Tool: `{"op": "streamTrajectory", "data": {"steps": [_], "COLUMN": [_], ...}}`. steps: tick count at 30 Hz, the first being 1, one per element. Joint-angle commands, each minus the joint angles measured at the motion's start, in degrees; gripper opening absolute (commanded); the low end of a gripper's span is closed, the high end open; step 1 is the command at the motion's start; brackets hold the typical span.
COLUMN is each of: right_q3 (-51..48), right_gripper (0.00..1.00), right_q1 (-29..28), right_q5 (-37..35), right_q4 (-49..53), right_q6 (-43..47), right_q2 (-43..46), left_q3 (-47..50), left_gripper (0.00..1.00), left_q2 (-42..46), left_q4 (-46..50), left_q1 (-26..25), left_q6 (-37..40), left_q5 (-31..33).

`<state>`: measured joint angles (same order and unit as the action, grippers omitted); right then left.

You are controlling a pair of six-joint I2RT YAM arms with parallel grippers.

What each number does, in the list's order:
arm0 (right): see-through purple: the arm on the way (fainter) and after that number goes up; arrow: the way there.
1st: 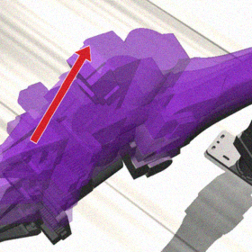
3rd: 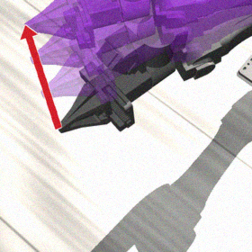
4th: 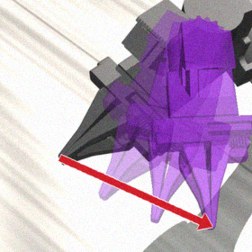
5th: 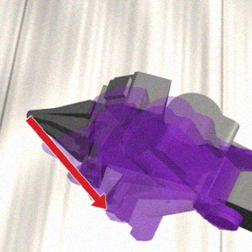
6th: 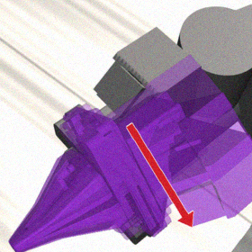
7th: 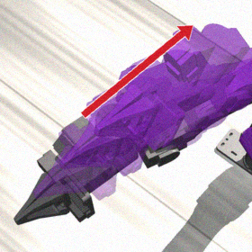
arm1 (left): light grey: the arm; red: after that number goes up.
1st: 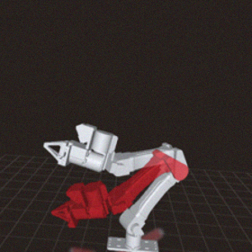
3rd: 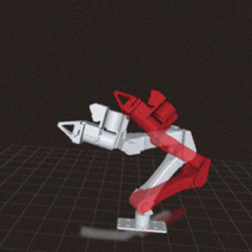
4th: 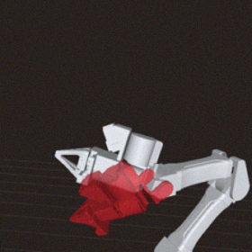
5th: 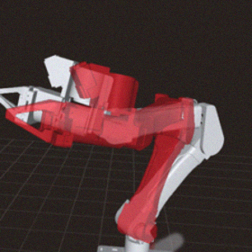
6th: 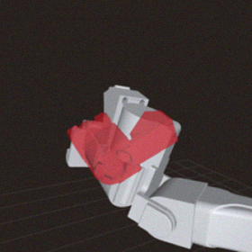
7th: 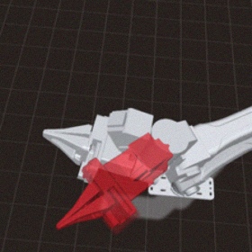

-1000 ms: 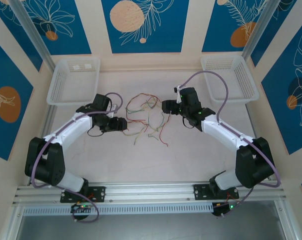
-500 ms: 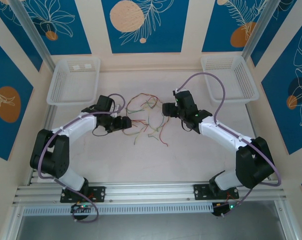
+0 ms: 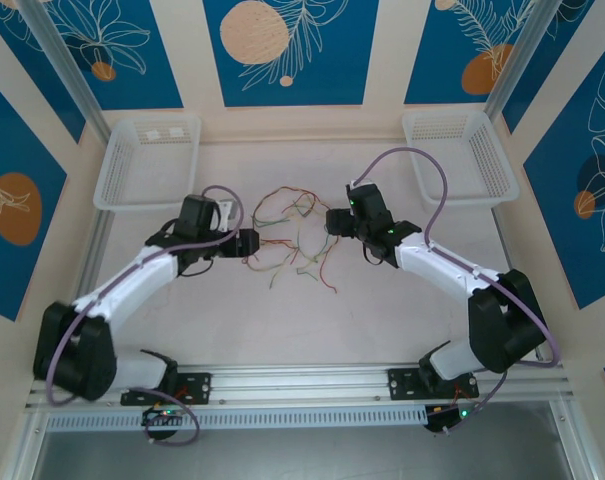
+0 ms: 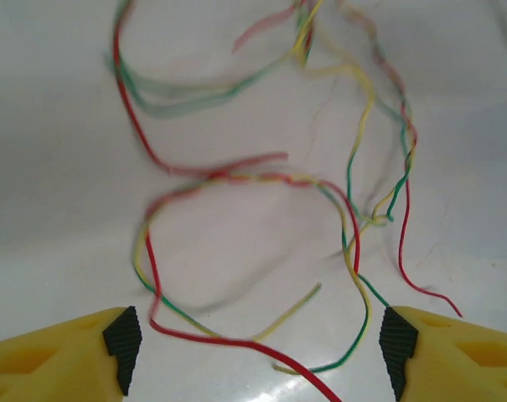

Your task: Untangle the cables

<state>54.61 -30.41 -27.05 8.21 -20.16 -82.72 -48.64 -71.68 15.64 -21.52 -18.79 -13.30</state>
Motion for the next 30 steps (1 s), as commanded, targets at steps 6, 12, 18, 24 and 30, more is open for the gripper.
{"op": "streamTrajectory", "data": {"steps": [6, 12, 18, 24, 30], "right_q3": [-1.6, -2.8, -2.5, -3.2, -4.3], "right_gripper": [0.83, 0.84, 0.84, 0.84, 0.84], "right_q1": [-0.3, -0.4, -0.3, -0.9, -1.2], "right_q5": [-1.2, -0.8, 1.4, 2.6, 1.5], "right_q4": [-3.1, -5.4, -7.9, -10.4, -10.0], "right_q6": [-0.5, -0.9, -2.9, -4.3, -4.0], "right_q2": [0.4, 0.6, -0.4, -0.1, 1.4], "left_q3": [18.4, 33.5, 34.0, 30.0, 25.6], "left_gripper": [0.78, 0.82, 0.84, 0.83, 0.81], "left_q2": [19.4, 31.3, 27.7, 18.6, 8.8], "left_q4": [-21.9, -34.1, -36.5, -38.3, -41.1], "left_q1": [-0.6, -3.2, -5.6, -5.8, -6.1], "left_q6": [14.3, 22.0, 26.5, 30.1, 33.7], "left_q5": [9.9, 7.5, 5.2, 3.4, 1.1]}}
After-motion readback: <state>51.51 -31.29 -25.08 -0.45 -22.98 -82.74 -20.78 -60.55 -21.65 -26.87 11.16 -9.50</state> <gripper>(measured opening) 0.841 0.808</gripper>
